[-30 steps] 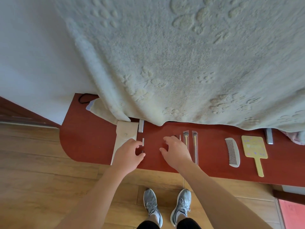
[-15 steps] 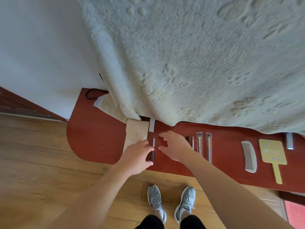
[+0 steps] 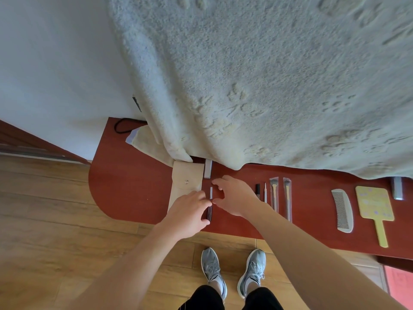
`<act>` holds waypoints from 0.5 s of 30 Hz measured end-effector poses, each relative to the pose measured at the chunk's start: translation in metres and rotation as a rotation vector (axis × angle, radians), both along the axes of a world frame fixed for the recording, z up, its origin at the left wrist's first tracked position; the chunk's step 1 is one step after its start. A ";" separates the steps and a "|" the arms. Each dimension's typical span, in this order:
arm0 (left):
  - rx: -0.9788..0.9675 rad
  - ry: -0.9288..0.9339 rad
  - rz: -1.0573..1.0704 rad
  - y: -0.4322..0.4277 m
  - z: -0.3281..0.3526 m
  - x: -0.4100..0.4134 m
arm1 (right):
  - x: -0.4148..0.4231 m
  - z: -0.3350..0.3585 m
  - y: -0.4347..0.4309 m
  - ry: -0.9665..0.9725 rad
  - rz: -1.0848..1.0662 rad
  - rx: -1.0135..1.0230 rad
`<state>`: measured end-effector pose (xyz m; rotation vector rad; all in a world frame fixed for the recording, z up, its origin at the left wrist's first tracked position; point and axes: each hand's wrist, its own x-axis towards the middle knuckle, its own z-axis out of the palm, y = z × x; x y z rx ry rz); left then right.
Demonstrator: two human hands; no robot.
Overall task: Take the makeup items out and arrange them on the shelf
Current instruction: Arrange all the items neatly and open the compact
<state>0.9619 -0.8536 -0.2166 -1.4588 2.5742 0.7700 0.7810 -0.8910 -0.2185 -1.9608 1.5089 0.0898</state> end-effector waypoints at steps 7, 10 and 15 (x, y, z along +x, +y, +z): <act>0.002 0.036 0.039 0.002 0.002 0.011 | 0.010 -0.005 0.001 0.007 0.007 -0.019; -0.004 0.051 0.049 0.002 0.003 0.011 | 0.013 -0.007 0.001 0.022 0.000 -0.035; -0.023 0.070 0.060 0.004 0.006 0.009 | 0.014 -0.007 0.001 0.041 0.005 -0.059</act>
